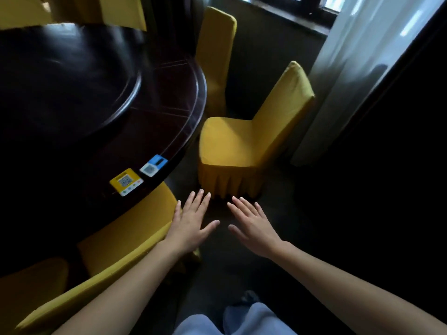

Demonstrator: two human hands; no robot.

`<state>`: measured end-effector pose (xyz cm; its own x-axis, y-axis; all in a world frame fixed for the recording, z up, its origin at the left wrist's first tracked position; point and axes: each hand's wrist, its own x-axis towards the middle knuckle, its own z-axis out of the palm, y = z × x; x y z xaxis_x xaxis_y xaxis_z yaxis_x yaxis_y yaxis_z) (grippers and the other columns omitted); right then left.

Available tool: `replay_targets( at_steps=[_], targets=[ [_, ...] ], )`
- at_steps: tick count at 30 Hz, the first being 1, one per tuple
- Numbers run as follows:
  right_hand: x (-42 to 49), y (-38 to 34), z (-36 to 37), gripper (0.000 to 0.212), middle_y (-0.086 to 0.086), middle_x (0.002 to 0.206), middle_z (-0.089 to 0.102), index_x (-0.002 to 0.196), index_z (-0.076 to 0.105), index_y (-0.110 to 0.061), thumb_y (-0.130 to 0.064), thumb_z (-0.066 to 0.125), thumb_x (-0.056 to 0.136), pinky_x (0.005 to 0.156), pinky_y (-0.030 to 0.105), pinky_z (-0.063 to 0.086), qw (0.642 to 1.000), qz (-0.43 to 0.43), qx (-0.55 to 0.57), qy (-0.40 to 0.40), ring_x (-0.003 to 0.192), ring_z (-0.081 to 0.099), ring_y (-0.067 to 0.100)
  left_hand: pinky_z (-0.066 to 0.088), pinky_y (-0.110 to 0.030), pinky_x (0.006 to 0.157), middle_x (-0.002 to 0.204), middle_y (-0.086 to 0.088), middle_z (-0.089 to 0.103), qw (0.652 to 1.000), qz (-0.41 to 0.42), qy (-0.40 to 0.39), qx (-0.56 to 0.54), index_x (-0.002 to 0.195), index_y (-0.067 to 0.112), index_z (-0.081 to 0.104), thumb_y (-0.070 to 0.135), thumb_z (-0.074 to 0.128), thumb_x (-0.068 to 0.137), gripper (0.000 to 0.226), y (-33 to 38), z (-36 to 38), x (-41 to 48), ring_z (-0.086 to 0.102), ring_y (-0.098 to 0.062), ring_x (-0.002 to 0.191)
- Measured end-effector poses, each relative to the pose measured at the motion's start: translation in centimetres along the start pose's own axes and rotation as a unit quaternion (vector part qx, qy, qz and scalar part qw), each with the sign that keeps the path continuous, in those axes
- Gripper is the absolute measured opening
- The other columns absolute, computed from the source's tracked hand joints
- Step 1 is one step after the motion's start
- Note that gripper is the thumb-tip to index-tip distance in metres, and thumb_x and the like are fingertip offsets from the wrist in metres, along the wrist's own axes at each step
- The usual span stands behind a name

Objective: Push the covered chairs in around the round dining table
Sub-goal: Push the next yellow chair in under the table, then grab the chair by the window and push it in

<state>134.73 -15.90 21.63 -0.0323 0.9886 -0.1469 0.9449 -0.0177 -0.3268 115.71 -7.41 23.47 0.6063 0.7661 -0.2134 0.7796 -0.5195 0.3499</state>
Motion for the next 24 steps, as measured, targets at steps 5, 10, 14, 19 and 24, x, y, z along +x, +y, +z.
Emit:
replay_targets(
  at_steps=[5, 10, 14, 19, 24],
  targets=[
    [-1.4, 6.7, -2.6, 0.076, -0.008, 0.160, -0.003, 0.152, 0.010, -0.031, -0.066, 0.004, 0.084, 0.114, 0.039, -0.013, 0.999, 0.052, 0.002, 0.010, 0.146, -0.013, 0.011, -0.006, -0.046, 0.117, 0.159, 0.005, -0.011, 0.999, 0.035, -0.004, 0.040, 0.150, 0.030, -0.004, 0.061, 0.028, 0.092, 0.073, 6.8, 1.4, 5.5, -0.015, -0.016, 0.145],
    [-3.6, 13.0, -4.2, 0.086, -0.007, 0.160, -0.009, 0.151, 0.005, -0.033, -0.072, -0.004, 0.075, 0.115, 0.045, -0.012, 0.994, 0.111, 0.002, -0.002, 0.145, -0.018, 0.012, -0.007, -0.045, 0.117, 0.159, 0.004, -0.015, 0.996, 0.059, -0.018, 0.069, 0.150, 0.030, -0.008, 0.061, 0.027, 0.092, 0.074, 12.5, 2.7, 10.0, -0.019, -0.017, 0.144],
    [-4.7, 17.3, -5.9, 0.086, -0.006, 0.160, -0.011, 0.152, 0.001, -0.031, -0.076, 0.003, 0.078, 0.117, 0.049, -0.010, 0.989, 0.147, 0.004, -0.002, 0.145, -0.019, 0.014, -0.006, -0.045, 0.117, 0.158, 0.004, -0.015, 0.993, 0.093, -0.029, 0.066, 0.149, 0.031, -0.008, 0.062, 0.028, 0.092, 0.075, 16.1, 3.2, 13.2, -0.018, -0.017, 0.144],
    [-4.2, 20.7, -7.7, 0.089, -0.006, 0.160, -0.013, 0.151, -0.001, -0.031, -0.076, 0.000, 0.074, 0.117, 0.051, -0.010, 0.983, 0.180, 0.006, 0.012, 0.145, -0.020, 0.014, -0.006, -0.046, 0.117, 0.158, 0.004, -0.016, 0.988, 0.128, -0.035, 0.079, 0.149, 0.032, -0.009, 0.062, 0.028, 0.092, 0.075, 19.3, 3.3, 16.7, -0.019, -0.017, 0.144],
    [-2.2, 23.8, -9.1, 0.091, -0.005, 0.160, -0.013, 0.151, -0.001, -0.031, -0.075, -0.001, 0.072, 0.115, 0.049, -0.012, 0.980, 0.196, 0.028, 0.022, 0.145, -0.020, 0.014, -0.007, -0.046, 0.116, 0.159, 0.004, -0.015, 0.984, 0.153, -0.041, 0.081, 0.149, 0.032, -0.008, 0.062, 0.028, 0.092, 0.074, 21.3, 2.9, 21.0, -0.019, -0.017, 0.144]
  ],
)
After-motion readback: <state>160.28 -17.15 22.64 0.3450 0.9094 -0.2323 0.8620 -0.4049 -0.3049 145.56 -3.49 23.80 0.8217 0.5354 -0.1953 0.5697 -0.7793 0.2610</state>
